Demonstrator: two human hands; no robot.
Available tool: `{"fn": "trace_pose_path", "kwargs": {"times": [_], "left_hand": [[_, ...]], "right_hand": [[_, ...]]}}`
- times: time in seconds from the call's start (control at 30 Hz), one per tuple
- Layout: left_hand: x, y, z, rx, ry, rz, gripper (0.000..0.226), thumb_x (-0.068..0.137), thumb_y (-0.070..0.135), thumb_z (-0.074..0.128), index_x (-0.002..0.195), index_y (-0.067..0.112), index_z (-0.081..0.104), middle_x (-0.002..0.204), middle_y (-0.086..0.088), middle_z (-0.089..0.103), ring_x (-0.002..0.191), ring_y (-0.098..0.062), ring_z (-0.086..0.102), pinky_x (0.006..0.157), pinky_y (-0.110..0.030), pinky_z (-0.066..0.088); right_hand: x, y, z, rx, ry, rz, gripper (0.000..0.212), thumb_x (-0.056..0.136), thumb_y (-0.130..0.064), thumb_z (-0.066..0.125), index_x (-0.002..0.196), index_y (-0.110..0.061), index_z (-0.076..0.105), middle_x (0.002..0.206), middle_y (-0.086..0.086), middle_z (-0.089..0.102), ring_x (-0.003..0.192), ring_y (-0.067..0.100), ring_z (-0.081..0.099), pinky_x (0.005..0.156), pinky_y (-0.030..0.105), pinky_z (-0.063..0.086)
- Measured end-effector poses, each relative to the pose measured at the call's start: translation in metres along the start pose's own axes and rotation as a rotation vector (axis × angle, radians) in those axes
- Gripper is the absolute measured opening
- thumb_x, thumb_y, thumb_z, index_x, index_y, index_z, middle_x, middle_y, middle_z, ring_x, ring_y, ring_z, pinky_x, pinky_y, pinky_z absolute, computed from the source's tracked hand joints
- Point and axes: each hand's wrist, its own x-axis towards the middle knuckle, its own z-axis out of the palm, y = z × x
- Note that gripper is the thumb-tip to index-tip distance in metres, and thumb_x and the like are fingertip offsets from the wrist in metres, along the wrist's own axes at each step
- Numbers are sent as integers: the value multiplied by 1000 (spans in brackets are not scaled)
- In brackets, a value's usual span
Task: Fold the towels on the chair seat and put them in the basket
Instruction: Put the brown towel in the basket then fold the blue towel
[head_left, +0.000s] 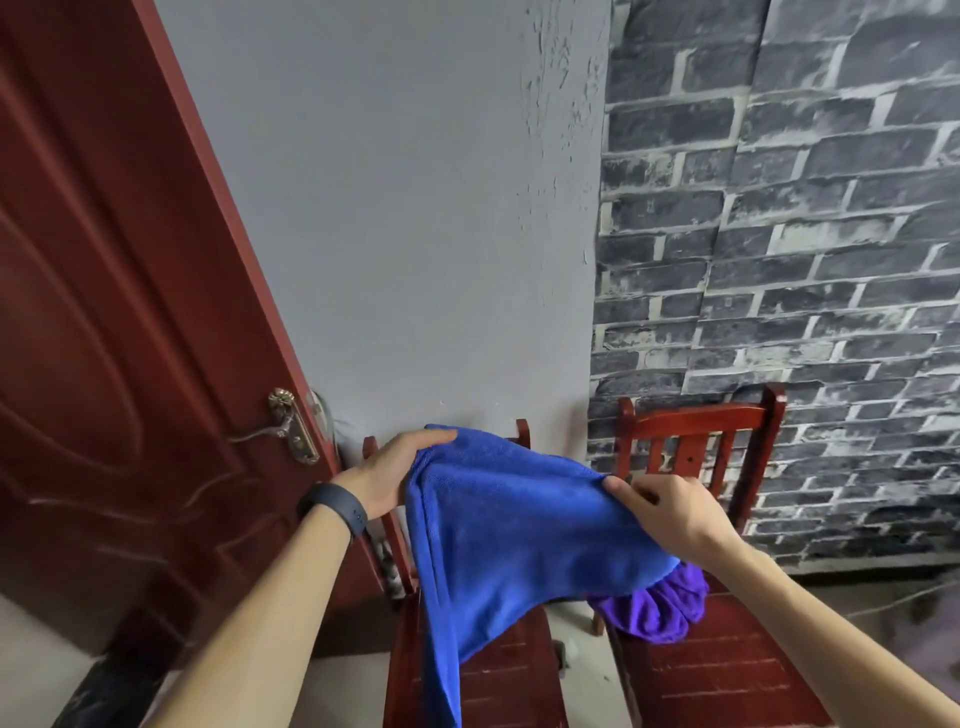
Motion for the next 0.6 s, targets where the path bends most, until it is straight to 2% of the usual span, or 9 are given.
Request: {"fn": "trace_pose_path", "kwargs": {"times": [0.03,0.1,0.17,0.23,0.3,0.37,0.47,0.53,0.6], "left_hand": [[-2,-1,2,76,8,42,29,92,31,62,108,8,71,107,-9,73,99,-26,69,85,-33,50],[-4,-4,8,262,125,192,23,97,35,59,103,17,72,99,0,75,95,-19,69,77,-27,50],[-9,-8,18,500,254,335,23,94,39,62,88,20,72,75,14,68,76,-6,63,68,-22,44],[-13,-14,39,580,179,383,24,91,37,65,77,19,69,63,16,63,63,0,57,63,-18,42],[-17,-18,64,572,40,398,16,86,39,71,86,23,71,75,11,71,72,-5,65,66,-22,48],[-16,-19,82,641,69,434,22,81,43,75,94,26,69,82,8,73,76,-7,66,62,-20,48],[-11,-13,96,728,262,496,24,86,43,68,88,20,67,76,2,70,70,-15,65,59,-31,48],[-7,-3,100,732,298,480,30,89,43,63,77,15,62,68,-2,67,62,-17,61,54,-34,44],[-4,11,100,607,328,453,34,88,42,65,73,11,61,68,-5,66,60,-16,57,54,-29,41]], "right_hand": [[2,-5,-2,17,-27,-11,60,95,-60,48,60,-11,43,48,-2,47,51,18,41,54,34,36],[7,-19,-6,85,-106,-37,48,100,-45,50,67,-10,47,55,-3,49,58,19,44,58,34,38],[8,-44,-11,250,-227,-67,35,102,-27,50,72,-9,52,61,-4,54,58,14,53,57,31,45],[9,-71,-14,507,-348,-59,27,103,-15,47,79,-5,55,69,1,59,59,7,60,55,23,51],[15,-91,-12,718,-410,-50,20,103,-13,45,90,-2,55,83,11,59,76,17,62,67,31,57],[21,-100,-10,784,-412,-67,16,102,-14,47,91,-7,56,88,14,55,85,25,57,76,42,53],[22,-101,-12,862,-382,-96,16,96,-21,56,89,-8,62,86,11,57,87,24,53,77,40,43],[16,-95,-17,982,-266,-53,19,94,-27,63,95,-10,69,93,7,69,93,20,63,82,36,48],[3,-74,-12,1018,-81,28,24,89,-34,67,107,-18,71,106,0,73,102,17,67,87,35,50]]}}
